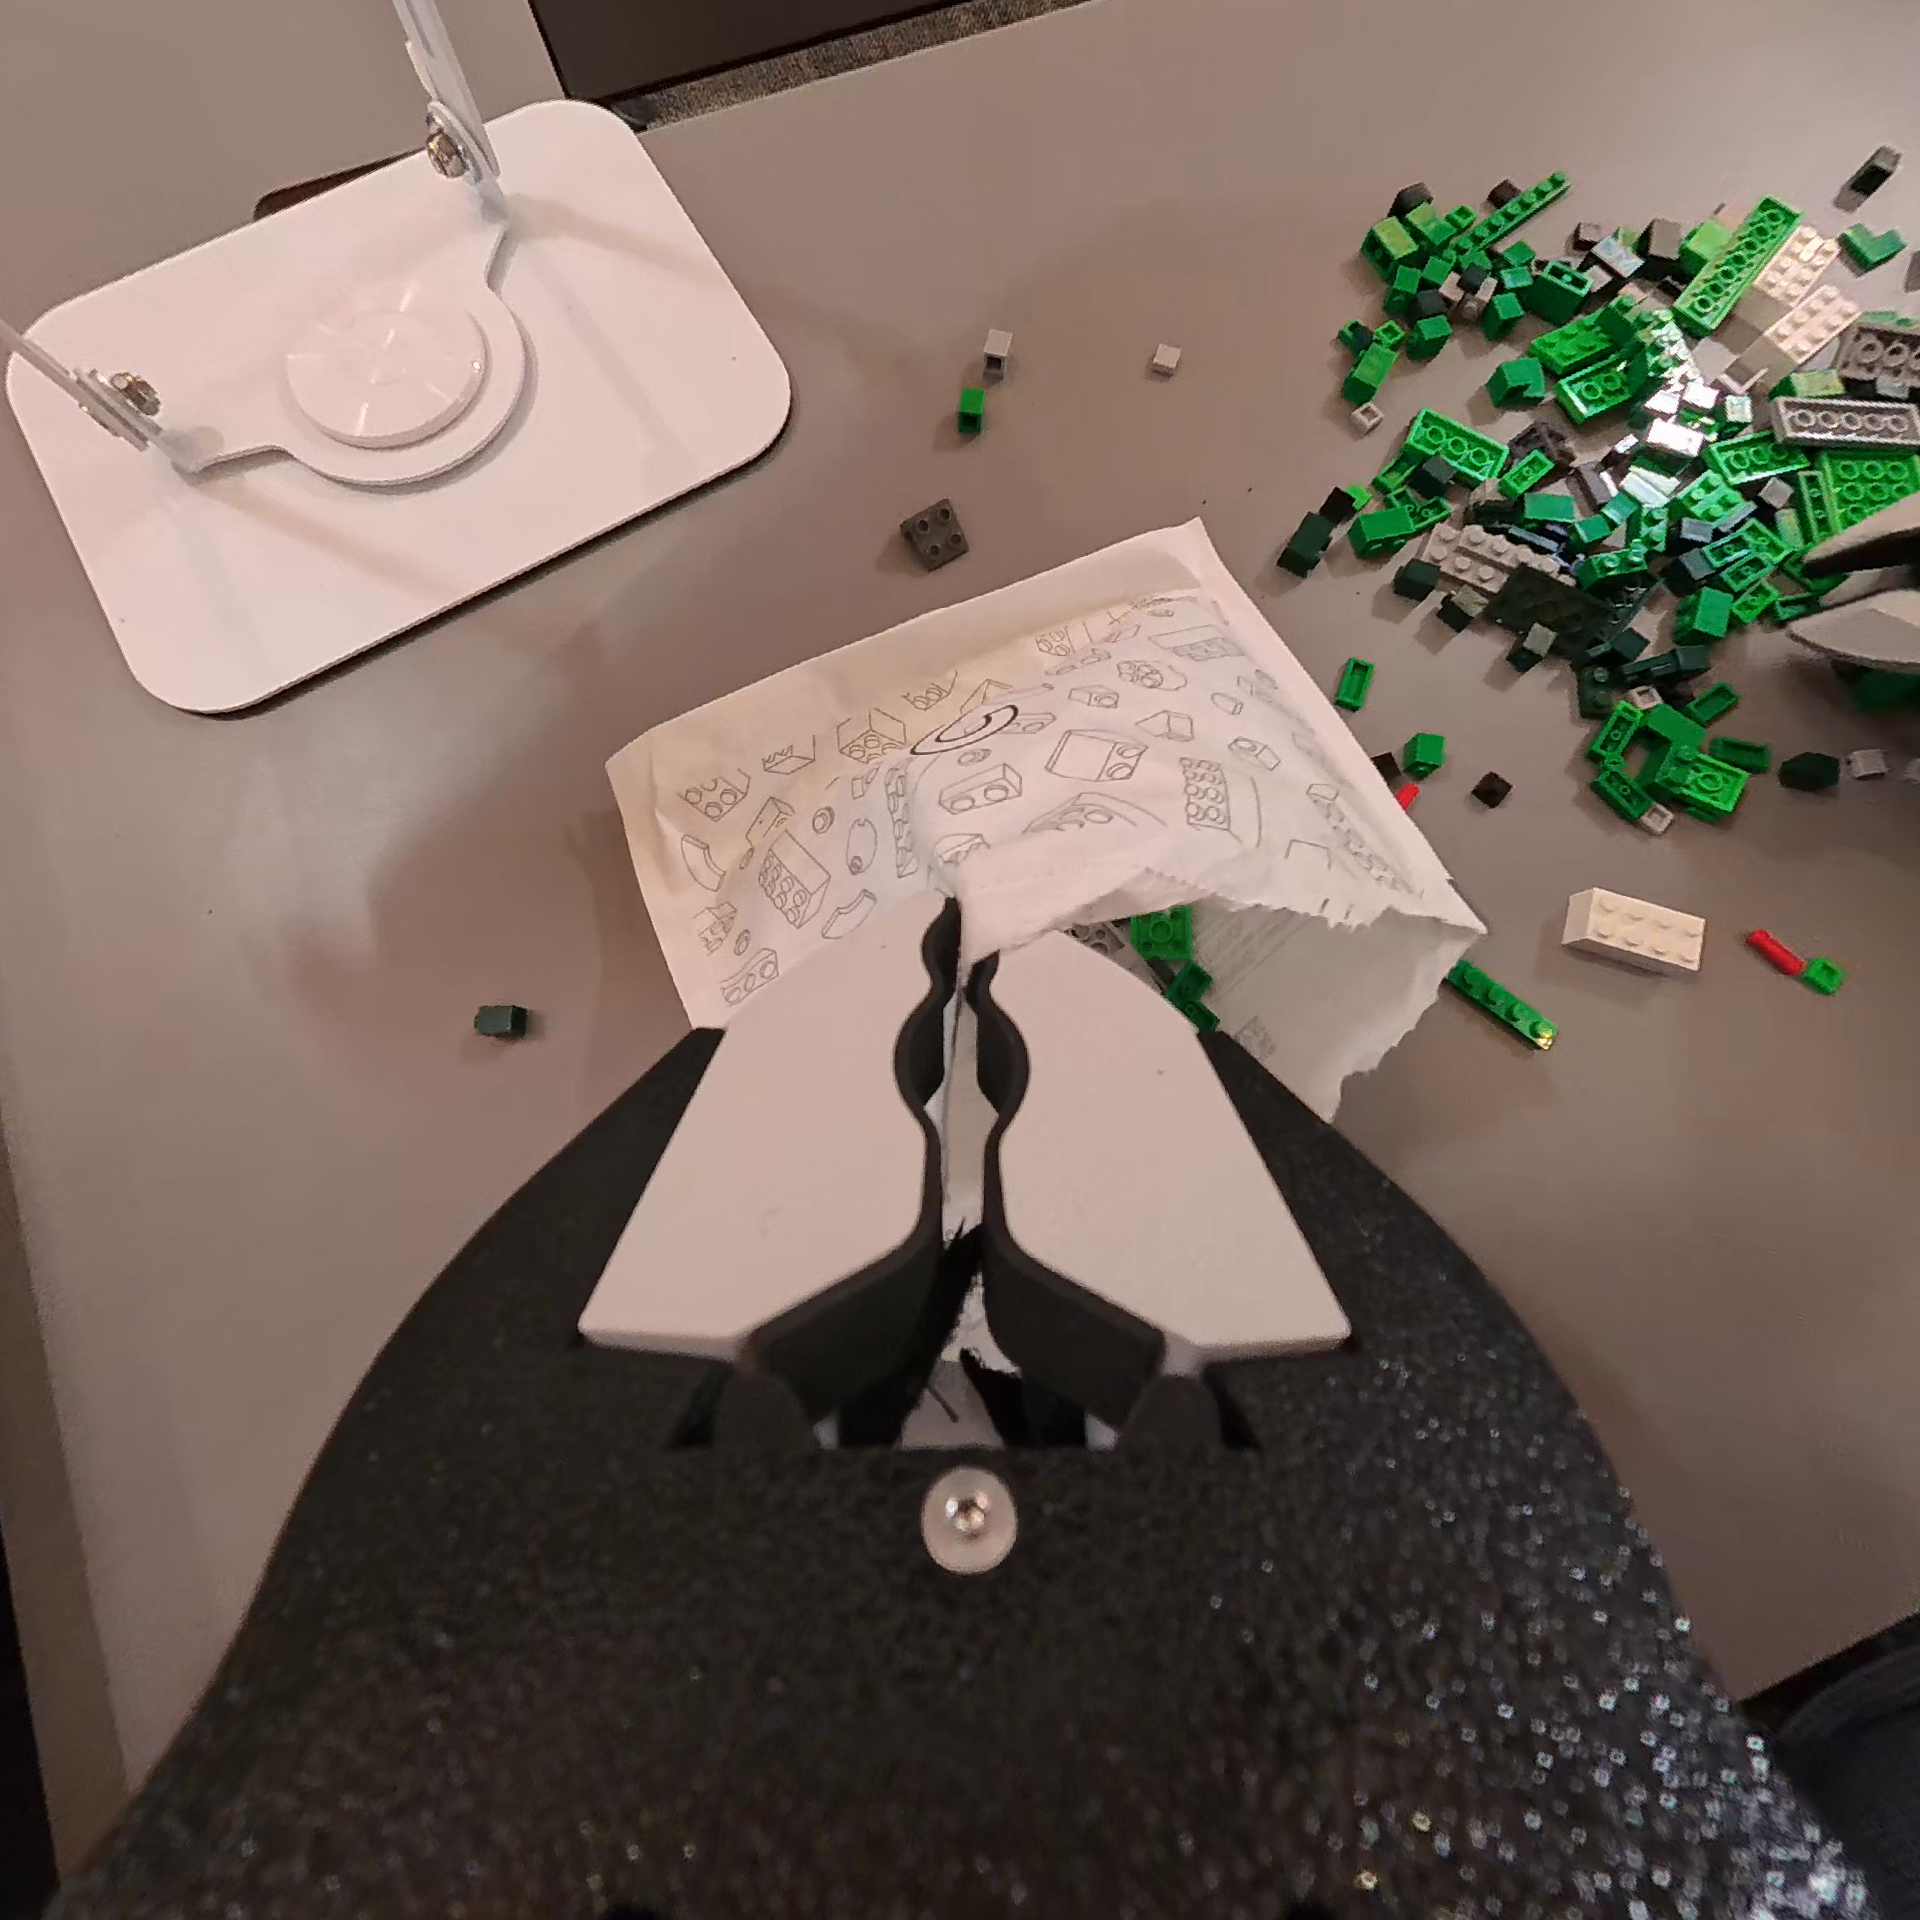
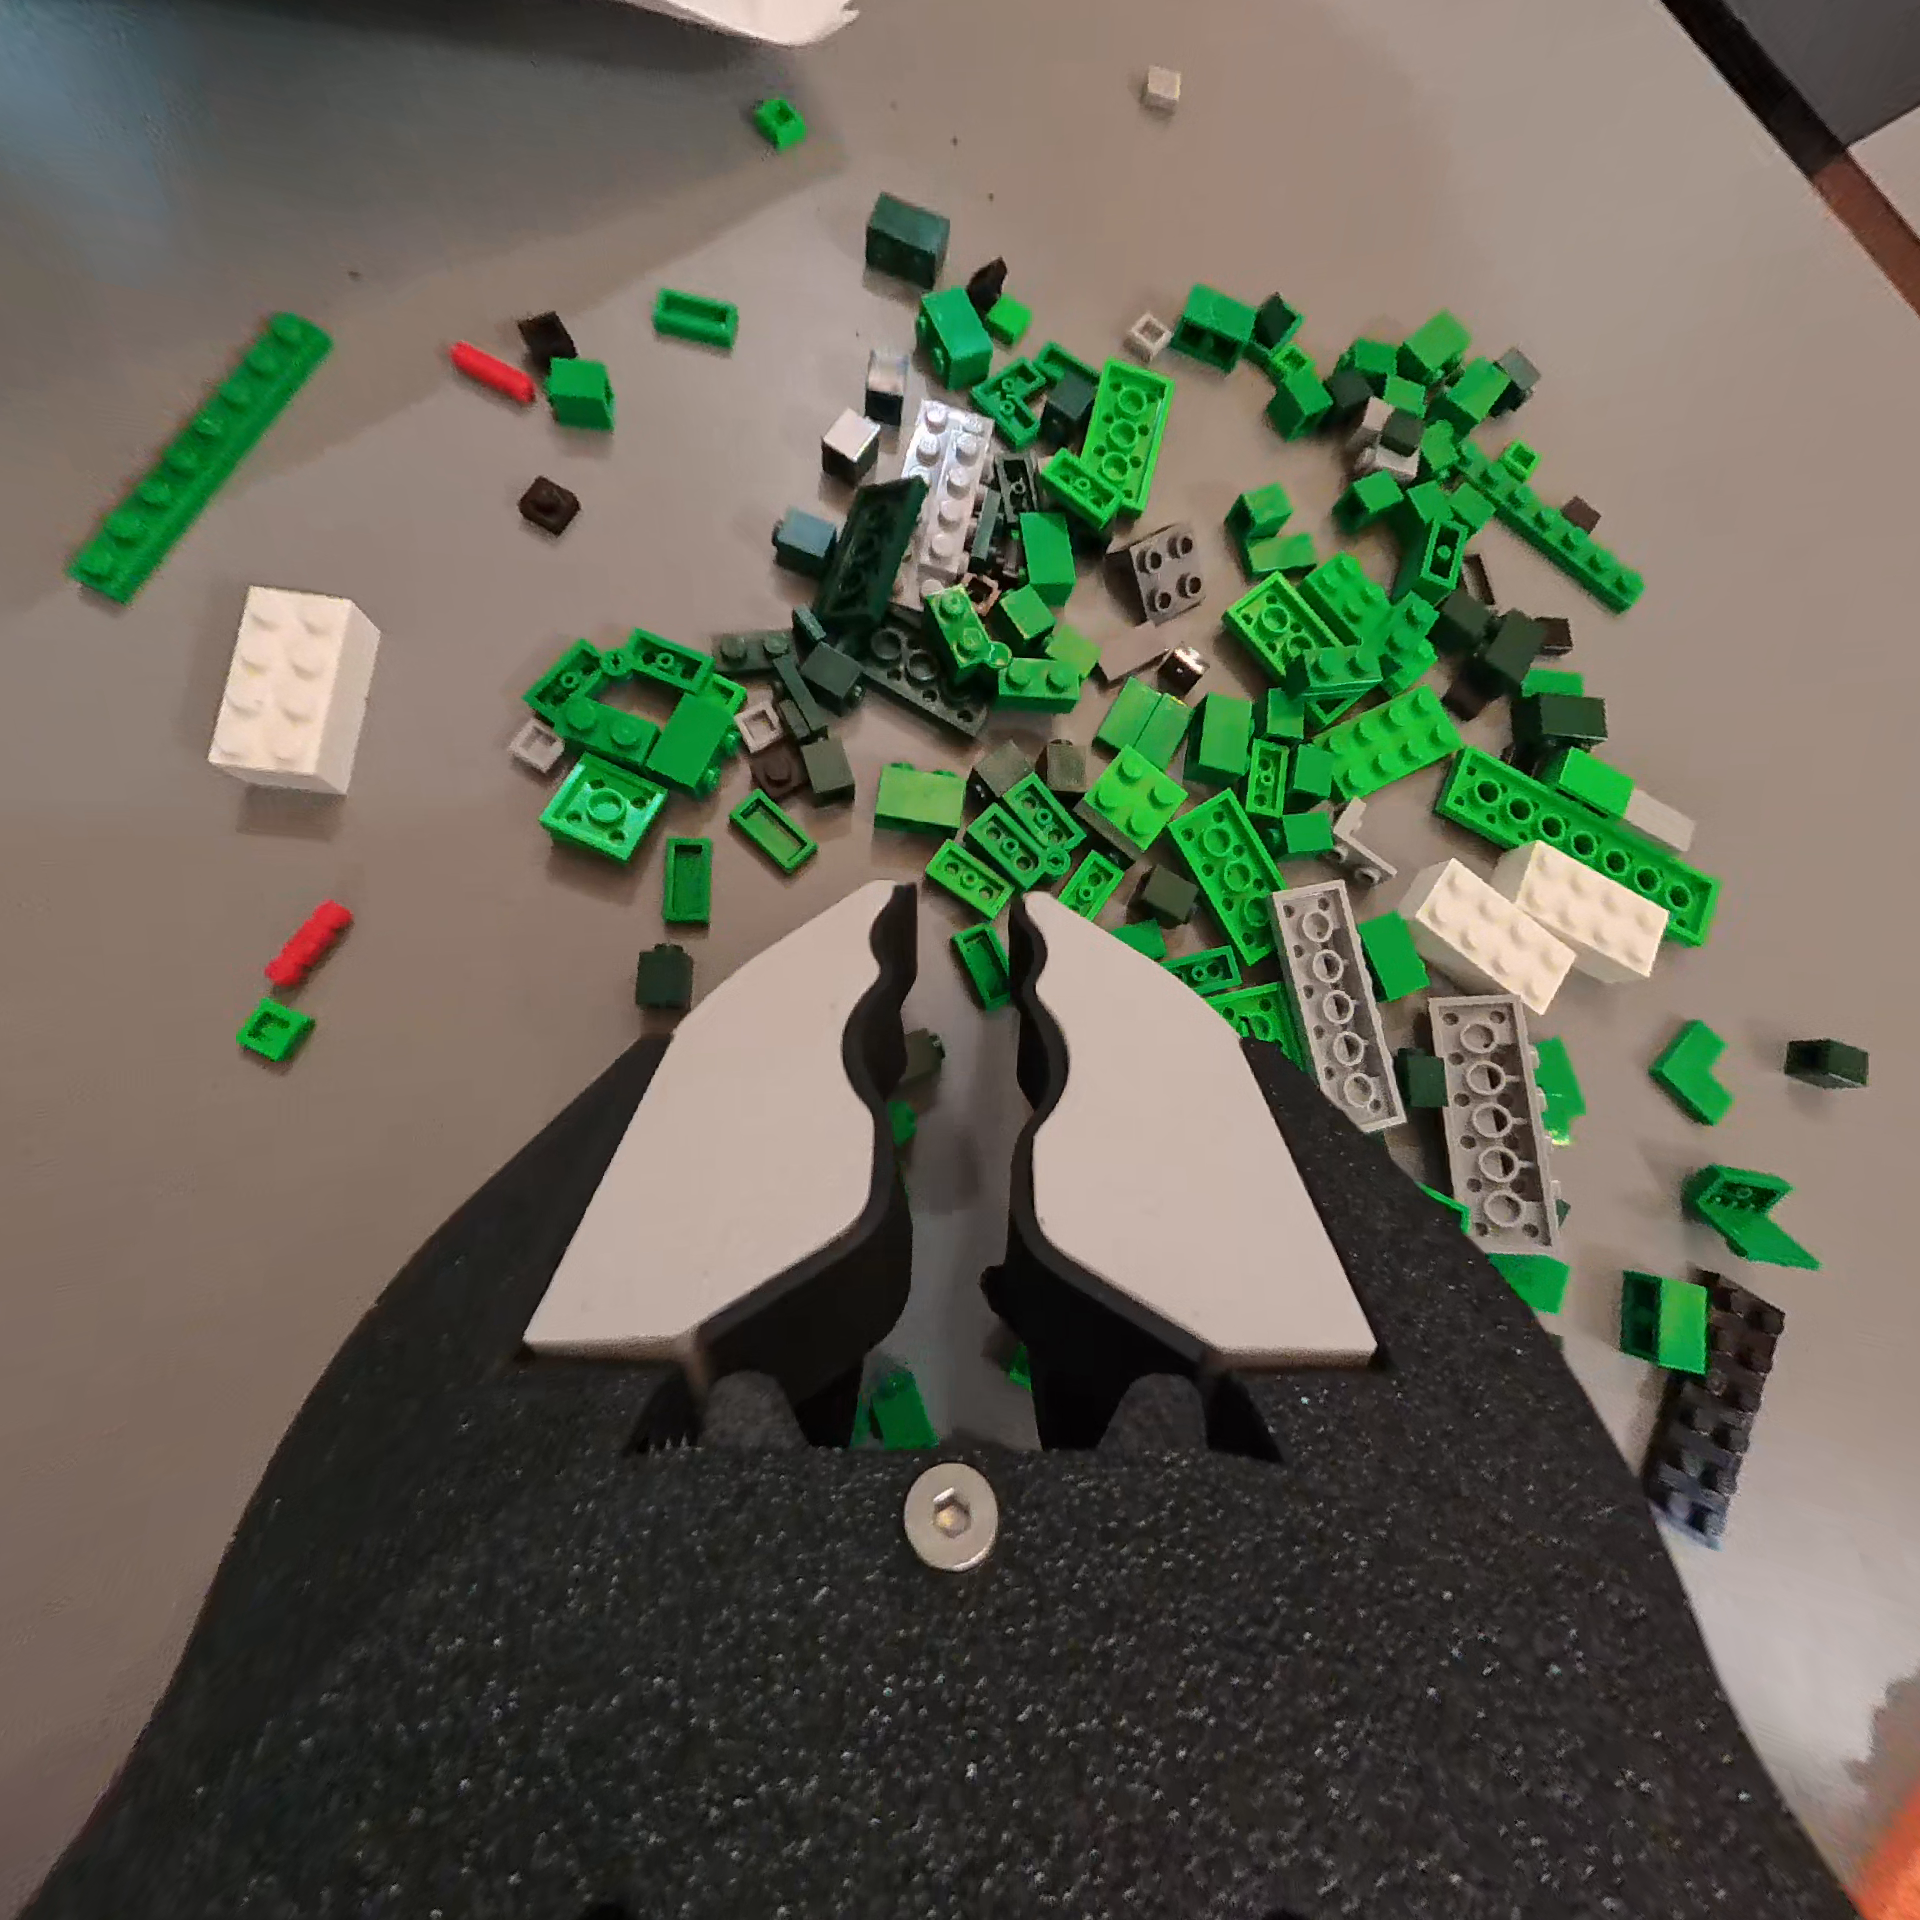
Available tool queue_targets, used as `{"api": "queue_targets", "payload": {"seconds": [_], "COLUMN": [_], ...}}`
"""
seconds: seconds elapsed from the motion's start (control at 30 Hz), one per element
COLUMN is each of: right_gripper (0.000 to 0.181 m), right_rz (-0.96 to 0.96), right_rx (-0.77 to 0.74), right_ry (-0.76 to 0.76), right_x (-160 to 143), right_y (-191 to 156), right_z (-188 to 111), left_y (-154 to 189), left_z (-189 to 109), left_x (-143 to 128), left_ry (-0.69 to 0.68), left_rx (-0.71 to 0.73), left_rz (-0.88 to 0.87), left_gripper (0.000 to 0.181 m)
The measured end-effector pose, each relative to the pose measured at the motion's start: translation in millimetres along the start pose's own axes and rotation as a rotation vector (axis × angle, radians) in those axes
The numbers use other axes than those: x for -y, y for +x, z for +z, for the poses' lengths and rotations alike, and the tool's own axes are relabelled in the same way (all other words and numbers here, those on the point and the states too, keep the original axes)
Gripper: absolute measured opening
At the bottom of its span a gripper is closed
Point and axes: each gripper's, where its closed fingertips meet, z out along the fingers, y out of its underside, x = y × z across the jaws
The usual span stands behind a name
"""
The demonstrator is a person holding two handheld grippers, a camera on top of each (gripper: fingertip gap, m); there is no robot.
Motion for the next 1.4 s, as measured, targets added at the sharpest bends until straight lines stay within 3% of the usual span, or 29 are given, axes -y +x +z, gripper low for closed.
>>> {"api": "queue_targets", "payload": {"seconds": [0.17,0.4,0.53,0.67,0.77,0.87,1.03,1.2,1.4], "right_gripper": [0.013,0.023,0.005,0.004,0.004,0.004,0.004,0.005,0.004], "right_rz": [0.050,0.099,0.061,-0.047,-0.322,-0.647,-0.755,-0.755,-0.811], "right_rx": [-0.021,-0.073,-0.077,-0.108,-0.099,-0.137,-0.117,-0.231,-0.340], "right_ry": [-0.031,-0.046,-0.055,0.038,0.307,0.572,0.777,0.733,0.576], "right_x": [-1.9,-0.8,-1.5,14.3,60.2,102.6,149.3,173.5,170.6], "right_y": [0.3,4.9,4.4,7.0,-22.9,-78.8,-157.8,-187.6,-183.8], "right_z": [7.4,12.5,13.2,3.6,-15.0,-33.8,-35.6,-9.1,24.3], "left_y": [0.6,2.1,3.0,4.7,10.2,16.6,25.9,31.2,32.6], "left_z": [-0.2,-0.2,-0.2,-1.3,-2.9,-3.7,-2.2,-1.0,-1.2], "left_x": [-0.4,-0.9,-1.3,-0.1,3.2,6.3,7.2,7.7,7.0], "left_ry": [-0.003,-0.006,-0.008,-0.001,0.014,0.024,0.018,0.014,0.013], "left_rx": [0.000,-0.009,-0.015,-0.024,-0.045,-0.061,-0.074,-0.084,-0.095], "left_rz": [0.004,0.008,0.008,0.007,0.008,0.013,0.036,0.045,0.045], "left_gripper": [0.000,0.000,0.000,0.000,0.000,0.000,0.000,0.000,0.000]}}
